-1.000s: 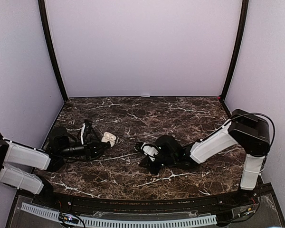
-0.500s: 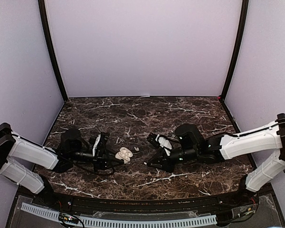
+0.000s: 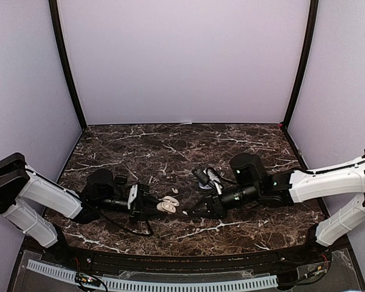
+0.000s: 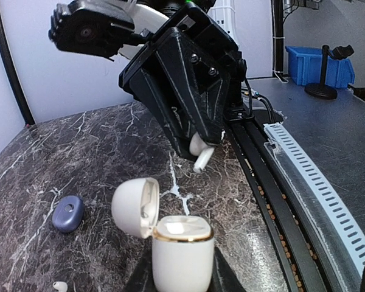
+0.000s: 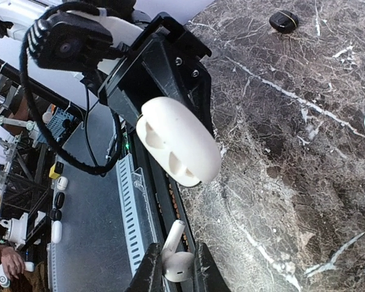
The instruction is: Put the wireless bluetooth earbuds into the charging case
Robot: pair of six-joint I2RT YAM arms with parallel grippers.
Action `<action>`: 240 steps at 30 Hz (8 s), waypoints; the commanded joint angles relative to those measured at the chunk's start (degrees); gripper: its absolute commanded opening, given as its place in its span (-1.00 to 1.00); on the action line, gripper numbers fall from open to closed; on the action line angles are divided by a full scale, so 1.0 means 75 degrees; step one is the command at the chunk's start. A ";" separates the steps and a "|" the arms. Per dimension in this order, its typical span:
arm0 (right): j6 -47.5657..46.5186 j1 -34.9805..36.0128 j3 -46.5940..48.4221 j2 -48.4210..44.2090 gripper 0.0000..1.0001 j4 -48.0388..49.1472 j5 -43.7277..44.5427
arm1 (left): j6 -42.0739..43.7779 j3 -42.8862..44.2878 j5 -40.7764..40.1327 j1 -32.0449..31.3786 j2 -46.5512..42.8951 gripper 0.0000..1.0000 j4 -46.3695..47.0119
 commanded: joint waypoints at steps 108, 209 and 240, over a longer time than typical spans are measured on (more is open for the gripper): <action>0.0641 0.0264 0.2334 0.1081 -0.21 -0.2473 0.1512 | -0.0983 0.0247 -0.1509 -0.1105 0.2192 -0.94 0.3446; -0.2482 0.2399 -0.2218 0.2735 -0.63 0.3263 0.4824 | -0.2605 -0.0691 -0.0244 0.0439 0.0784 -0.93 0.2857; -0.2703 0.2402 -0.1988 0.1809 -0.75 0.2279 0.5436 | 0.2650 -0.1404 0.1575 0.0392 0.1619 -1.00 0.6072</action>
